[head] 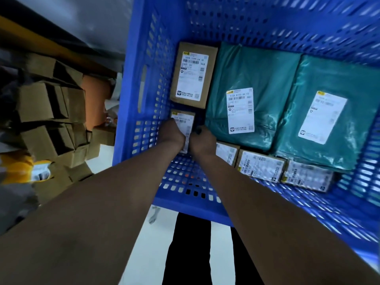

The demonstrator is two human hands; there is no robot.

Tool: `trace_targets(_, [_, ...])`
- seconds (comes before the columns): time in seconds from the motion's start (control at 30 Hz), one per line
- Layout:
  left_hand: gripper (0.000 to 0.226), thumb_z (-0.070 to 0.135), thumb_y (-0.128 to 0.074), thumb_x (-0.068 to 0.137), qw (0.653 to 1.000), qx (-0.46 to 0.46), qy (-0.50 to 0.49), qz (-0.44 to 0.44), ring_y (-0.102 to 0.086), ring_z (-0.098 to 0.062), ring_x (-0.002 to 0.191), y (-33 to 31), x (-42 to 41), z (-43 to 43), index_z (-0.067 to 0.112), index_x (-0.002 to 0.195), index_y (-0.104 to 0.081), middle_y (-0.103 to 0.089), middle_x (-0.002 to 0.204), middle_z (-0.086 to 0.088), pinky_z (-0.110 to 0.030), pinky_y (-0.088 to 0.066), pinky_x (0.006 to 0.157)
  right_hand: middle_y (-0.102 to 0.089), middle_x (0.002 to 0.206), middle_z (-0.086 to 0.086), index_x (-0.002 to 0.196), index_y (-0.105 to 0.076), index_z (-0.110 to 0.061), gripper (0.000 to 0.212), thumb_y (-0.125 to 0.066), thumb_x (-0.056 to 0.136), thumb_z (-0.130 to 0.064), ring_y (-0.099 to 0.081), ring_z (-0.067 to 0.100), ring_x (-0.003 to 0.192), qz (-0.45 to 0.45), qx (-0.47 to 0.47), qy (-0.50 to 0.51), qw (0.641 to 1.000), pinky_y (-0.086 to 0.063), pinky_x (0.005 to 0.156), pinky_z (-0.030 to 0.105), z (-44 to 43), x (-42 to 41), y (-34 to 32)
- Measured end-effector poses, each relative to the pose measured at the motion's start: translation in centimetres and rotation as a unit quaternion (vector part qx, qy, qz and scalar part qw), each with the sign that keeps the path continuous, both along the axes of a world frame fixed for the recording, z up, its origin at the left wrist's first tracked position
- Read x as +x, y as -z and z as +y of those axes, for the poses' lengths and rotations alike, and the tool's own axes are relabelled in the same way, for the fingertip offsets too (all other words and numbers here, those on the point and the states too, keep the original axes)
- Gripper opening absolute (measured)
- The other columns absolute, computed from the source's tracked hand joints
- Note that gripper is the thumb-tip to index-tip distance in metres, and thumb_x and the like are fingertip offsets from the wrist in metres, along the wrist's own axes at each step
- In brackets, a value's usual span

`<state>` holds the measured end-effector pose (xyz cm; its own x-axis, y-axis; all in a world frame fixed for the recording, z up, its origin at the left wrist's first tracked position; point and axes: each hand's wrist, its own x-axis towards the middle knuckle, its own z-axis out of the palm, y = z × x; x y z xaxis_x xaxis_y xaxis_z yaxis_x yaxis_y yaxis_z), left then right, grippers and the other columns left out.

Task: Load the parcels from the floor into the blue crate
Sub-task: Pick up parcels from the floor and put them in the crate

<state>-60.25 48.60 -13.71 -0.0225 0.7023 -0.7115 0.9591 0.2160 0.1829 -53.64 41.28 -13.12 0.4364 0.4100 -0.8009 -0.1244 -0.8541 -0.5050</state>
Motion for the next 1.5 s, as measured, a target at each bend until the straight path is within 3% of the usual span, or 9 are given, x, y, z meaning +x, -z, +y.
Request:
trace_targets(0.2, [0.037,-0.001,-0.051,0.096,0.999,-0.021,0.042,0.017,-0.057,-0.033,0.126,-0.2,0.2,0.5,0.001,0.133,-0.058,-0.058,0.14,-0.018,-0.038,-0.048,0.105,-0.068,0.112,0.024,0.111,-0.067,0.002,0.026,-0.046,0.098,-0.005,-0.064,0.034,0.103,-0.025,-0.009,-0.012,1.0,-0.043,0.073,0.026,-0.2,1.2,-0.7])
trace_targets(0.4, [0.042,0.002,-0.059,0.093,0.993,-0.055,0.079,0.067,-0.061,-0.034,0.119,-0.2,0.8,0.5,0.004,0.134,-0.056,-0.059,0.134,-0.018,-0.037,-0.053,0.091,-0.059,0.083,0.014,0.087,-0.062,-0.006,0.017,-0.046,0.094,-0.006,-0.059,0.027,0.08,-0.014,-0.023,-0.028,0.999,-0.04,0.063,0.027,-1.1,3.4,-0.6])
trace_targets(0.63, [0.063,0.011,-0.06,0.095,0.995,-0.059,0.05,0.061,-0.042,-0.036,0.14,0.1,1.1,-0.8,0.008,0.154,-0.036,-0.031,0.158,-0.018,-0.039,-0.044,0.111,-0.054,0.072,0.015,0.069,-0.054,-0.012,0.022,-0.047,0.09,-0.012,-0.055,0.028,0.069,0.005,-0.022,0.0,1.0,-0.045,0.061,0.038,-2.9,4.8,0.6])
trace_targets(0.7, [0.051,0.016,-0.06,0.095,0.997,-0.037,0.046,0.056,-0.052,-0.038,0.128,0.1,1.0,-1.1,0.005,0.143,-0.049,-0.046,0.145,-0.022,-0.041,-0.051,0.101,-0.055,0.07,0.016,0.063,-0.051,-0.017,0.018,-0.046,0.081,-0.016,-0.061,0.033,0.071,0.025,-0.021,0.021,0.999,-0.053,0.063,0.046,-3.3,4.9,1.3])
trace_targets(0.77, [0.025,0.026,-0.059,0.097,0.997,0.024,0.072,0.006,-0.066,-0.037,0.097,-0.2,1.5,-1.5,0.002,0.104,-0.065,-0.065,0.1,-0.02,-0.038,-0.053,0.075,-0.06,0.07,0.018,0.062,-0.054,-0.015,0.018,-0.047,0.078,-0.018,-0.065,0.036,0.074,0.021,-0.003,0.006,1.0,-0.055,0.066,0.059,-3.3,5.5,1.8])
trace_targets(0.87, [0.046,0.037,-0.054,0.1,0.989,0.062,0.116,-0.062,-0.055,-0.029,0.06,-1.8,3.2,-1.8,0.013,0.06,-0.048,-0.049,0.058,-0.009,-0.032,-0.036,0.055,-0.069,0.085,0.019,0.08,-0.069,-0.006,0.022,-0.05,0.084,-0.018,-0.068,0.037,0.08,-0.016,0.012,-0.022,1.0,-0.061,0.073,0.051,-2.2,7.0,-0.6])
trace_targets(1.0, [0.053,0.038,-0.054,0.098,0.984,0.08,0.115,-0.113,-0.049,-0.024,0.052,-5.1,6.6,-1.9,0.016,0.051,-0.043,-0.047,0.052,-0.004,-0.029,-0.036,0.055,-0.072,0.097,0.012,0.089,-0.071,-0.01,0.016,-0.061,0.088,-0.021,-0.064,0.028,0.089,-0.078,0.012,-0.035,0.996,-0.051,0.072,0.03,-2.0,10.1,-3.4])
trace_targets(1.33, [0.053,0.037,-0.043,0.1,0.953,0.124,0.238,-0.137,-0.045,-0.03,0.06,-16.4,16.4,-5.5,0.01,0.054,-0.041,-0.043,0.057,-0.009,-0.033,-0.025,0.05,-0.058,0.078,0.007,0.063,-0.047,-0.015,0.033,-0.068,0.085,-0.028,-0.058,0.026,0.079,-0.166,0.006,0.05,0.985,-0.035,0.066,0.026,-8.4,19.3,-12.4])
trace_targets(1.5, [0.032,0.031,-0.055,0.091,0.926,0.088,0.358,-0.082,-0.061,-0.037,0.08,-21.1,21.5,-10.9,0.006,0.07,-0.054,-0.064,0.088,-0.023,-0.032,-0.035,0.06,-0.071,0.088,0.016,0.08,-0.067,-0.008,0.018,-0.066,0.084,-0.025,-0.065,0.03,0.083,-0.174,0.025,0.139,0.975,-0.038,0.065,0.026,-13.5,23.5,-17.0])
